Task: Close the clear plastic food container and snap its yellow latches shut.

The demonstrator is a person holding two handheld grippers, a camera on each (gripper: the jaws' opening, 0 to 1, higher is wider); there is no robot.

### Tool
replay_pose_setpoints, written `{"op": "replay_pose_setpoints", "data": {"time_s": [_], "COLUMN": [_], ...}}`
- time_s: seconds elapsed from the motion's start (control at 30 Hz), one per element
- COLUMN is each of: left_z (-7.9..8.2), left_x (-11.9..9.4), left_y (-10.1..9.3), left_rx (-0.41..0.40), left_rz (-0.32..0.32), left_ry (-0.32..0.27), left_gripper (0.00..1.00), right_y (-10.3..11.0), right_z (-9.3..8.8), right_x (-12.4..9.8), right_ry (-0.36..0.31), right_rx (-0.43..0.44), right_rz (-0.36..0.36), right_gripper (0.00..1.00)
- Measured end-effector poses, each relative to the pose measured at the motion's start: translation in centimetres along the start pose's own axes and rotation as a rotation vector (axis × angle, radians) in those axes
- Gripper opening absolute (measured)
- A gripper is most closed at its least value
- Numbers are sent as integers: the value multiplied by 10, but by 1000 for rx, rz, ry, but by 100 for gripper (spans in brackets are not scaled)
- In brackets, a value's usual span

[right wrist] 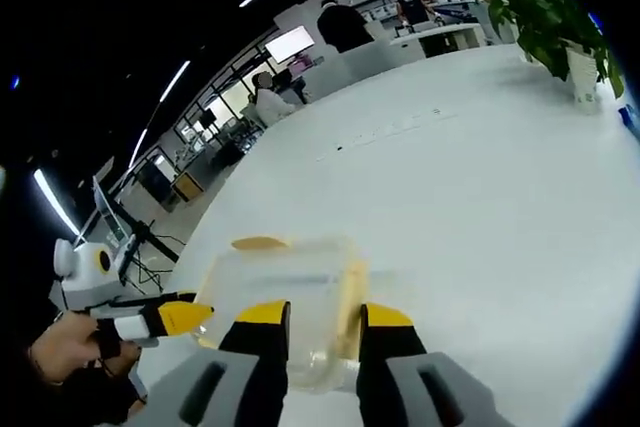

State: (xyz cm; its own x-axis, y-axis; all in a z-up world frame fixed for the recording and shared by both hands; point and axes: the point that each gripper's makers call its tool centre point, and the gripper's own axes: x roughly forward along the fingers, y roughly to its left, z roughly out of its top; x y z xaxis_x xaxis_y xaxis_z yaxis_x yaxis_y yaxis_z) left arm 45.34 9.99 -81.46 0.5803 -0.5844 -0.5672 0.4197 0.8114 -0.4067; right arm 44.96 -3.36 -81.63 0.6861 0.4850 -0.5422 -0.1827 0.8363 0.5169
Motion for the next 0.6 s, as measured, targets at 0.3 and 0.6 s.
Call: {"op": "replay_pose_setpoints", "data": {"time_s": [0.3,0.6], "left_z": [-2,-1], "left_x": [-1,0], "left_y": [1,0], "left_rx": [15,80], "left_rz": [-1,1], "left_ry": [-9,-22], "left_gripper": [35,37], "right_y": [-3,-4], "right_z": [-2,1], "right_x": [-2,-4], "right_ry": [-41,-38], "right_rx": [-8,-110], "right_rz": [-9,-18], "right_gripper": [25,26]}}
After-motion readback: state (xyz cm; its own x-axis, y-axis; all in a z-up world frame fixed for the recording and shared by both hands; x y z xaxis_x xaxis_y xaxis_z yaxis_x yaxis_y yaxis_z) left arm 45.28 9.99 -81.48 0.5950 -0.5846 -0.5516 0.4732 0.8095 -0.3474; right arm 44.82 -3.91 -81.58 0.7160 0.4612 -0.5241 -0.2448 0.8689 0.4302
